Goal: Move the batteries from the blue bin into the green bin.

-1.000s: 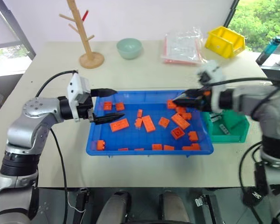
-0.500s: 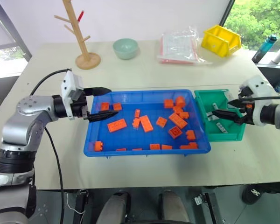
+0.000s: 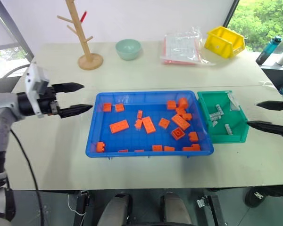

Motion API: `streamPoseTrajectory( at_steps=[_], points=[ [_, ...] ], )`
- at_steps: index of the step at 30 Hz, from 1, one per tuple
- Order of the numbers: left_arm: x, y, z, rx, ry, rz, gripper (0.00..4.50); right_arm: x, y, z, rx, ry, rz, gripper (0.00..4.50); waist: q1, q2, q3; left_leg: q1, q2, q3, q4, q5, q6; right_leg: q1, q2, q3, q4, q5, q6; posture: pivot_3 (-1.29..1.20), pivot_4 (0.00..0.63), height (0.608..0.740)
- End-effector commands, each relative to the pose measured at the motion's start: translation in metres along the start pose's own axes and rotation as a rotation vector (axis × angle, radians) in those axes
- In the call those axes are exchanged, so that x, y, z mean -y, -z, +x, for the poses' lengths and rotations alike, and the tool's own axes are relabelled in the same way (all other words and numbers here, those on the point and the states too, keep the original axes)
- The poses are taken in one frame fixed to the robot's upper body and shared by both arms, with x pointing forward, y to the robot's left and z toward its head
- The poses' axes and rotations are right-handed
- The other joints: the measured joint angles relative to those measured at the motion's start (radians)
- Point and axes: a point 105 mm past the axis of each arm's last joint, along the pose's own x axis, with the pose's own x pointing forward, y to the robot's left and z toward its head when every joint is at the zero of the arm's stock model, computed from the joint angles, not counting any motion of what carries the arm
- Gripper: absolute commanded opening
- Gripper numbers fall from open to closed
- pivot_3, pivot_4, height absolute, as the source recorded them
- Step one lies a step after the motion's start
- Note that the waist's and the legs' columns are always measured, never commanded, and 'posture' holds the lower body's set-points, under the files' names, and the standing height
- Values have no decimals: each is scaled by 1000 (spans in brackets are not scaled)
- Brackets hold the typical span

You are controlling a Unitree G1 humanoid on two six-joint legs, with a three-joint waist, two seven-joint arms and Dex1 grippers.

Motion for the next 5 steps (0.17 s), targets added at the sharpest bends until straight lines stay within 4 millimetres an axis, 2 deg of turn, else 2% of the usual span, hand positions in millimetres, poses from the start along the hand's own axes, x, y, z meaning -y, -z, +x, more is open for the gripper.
streamPoseTrajectory(
  at_steps=[1,3,5],
  points=[
    [-8,-11,-19,-1,-58,59,4500,4,2,-15,8,-4,-13,4423,0,0,0,0,0,0,0,0,0,0,0,0,0,0,0,0,150,726],
    [-11,-10,-22,-6,-79,71,4500,10,4,-10,12,36,-46,4423,-1,0,0,0,0,0,0,0,0,0,0,0,0,0,0,0,150,726],
    [-10,-12,-23,-5,-78,75,4500,10,-2,-3,43,29,-63,4423,-1,0,0,0,0,0,0,0,0,0,0,0,0,0,0,0,150,726]
  ],
)
